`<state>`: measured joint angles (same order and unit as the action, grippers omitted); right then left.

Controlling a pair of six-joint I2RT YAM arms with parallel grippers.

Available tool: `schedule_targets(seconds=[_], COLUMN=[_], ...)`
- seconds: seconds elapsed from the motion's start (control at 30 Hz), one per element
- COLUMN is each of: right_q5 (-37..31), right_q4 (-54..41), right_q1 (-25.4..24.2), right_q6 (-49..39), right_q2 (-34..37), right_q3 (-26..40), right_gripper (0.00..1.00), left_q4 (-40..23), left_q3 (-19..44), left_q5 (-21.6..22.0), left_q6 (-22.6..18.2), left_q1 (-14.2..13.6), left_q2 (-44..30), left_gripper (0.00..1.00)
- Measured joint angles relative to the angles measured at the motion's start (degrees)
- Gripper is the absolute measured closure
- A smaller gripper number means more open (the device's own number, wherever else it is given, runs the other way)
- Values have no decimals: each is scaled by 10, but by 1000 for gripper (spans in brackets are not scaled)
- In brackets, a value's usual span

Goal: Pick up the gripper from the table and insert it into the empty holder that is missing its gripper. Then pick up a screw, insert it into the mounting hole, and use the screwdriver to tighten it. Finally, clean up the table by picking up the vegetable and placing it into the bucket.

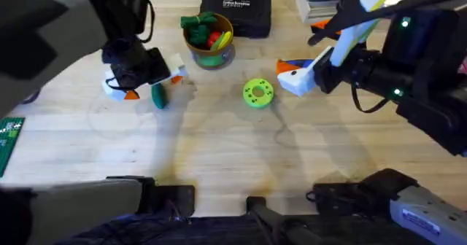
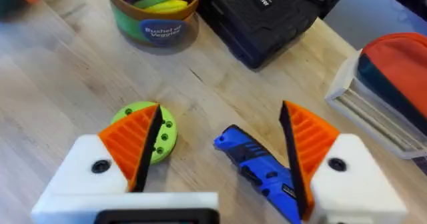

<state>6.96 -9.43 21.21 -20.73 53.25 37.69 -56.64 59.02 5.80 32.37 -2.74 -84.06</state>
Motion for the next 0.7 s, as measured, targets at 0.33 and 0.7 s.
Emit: schedule_targets(seconds=[0.33, 0.7], right_q5=[0, 0], right_q4=[0, 0], right_q1=[0, 0], right_q6=[-3, -3], right_q2=[0, 7], right_q3=[0, 0], right_gripper=[7, 8], left_q4=[22, -20], left_q3=[0, 18], left_q5=[-2, -16], left_q6=[12, 12], left_q1=[0, 0], left_q2=[-102, -99], left_gripper=[739, 982])
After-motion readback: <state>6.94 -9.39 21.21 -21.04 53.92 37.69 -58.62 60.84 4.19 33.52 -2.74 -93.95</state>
